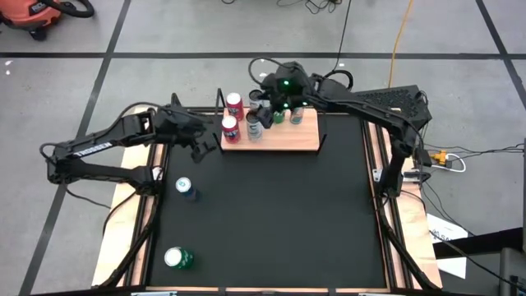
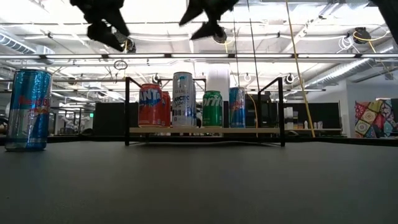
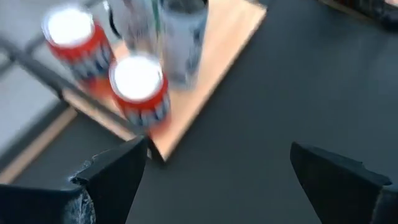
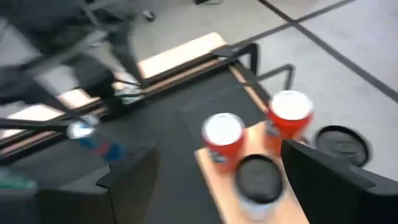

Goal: Place canned beverage on shelf
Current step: Put the green soda can on the shelf aligned with the other green soda can

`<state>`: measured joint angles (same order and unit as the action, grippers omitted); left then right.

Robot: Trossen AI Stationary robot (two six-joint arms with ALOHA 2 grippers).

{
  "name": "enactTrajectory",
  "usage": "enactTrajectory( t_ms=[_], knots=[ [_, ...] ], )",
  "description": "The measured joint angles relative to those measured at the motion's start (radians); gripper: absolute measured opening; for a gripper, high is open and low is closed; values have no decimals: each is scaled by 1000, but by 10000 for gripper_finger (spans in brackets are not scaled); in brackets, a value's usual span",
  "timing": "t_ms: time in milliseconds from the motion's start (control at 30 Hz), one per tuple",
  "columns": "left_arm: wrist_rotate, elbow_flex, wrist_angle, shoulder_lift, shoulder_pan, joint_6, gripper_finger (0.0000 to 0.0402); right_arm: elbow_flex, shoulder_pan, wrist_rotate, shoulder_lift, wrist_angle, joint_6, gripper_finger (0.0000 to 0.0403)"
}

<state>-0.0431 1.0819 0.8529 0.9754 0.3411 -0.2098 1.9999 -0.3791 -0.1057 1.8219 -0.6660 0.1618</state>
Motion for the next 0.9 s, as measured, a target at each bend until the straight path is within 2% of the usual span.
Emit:
enactTrajectory(
  t_ms=[133,233,400,567,700,900],
  knots=[
    [-8,-40,98,-60,-50,-145,397,-14,51,-10,-47,-37,9,312],
    [-54,-95,162,-117,-122,-302,397,-84,82,-1,-94,-40,27,311],
    [-162,-209,175,-199,-293,-528,397,-334,122,1,-217,101,127,310],
    [-221,-229,224,-213,-426,-710,397,-582,165,11,-358,268,256,310],
    [-217,-229,292,-205,-511,-828,397,-693,203,60,-441,289,300,310],
    [-48,-214,327,-202,-629,-965,397,-742,299,152,-513,265,305,310]
  ],
)
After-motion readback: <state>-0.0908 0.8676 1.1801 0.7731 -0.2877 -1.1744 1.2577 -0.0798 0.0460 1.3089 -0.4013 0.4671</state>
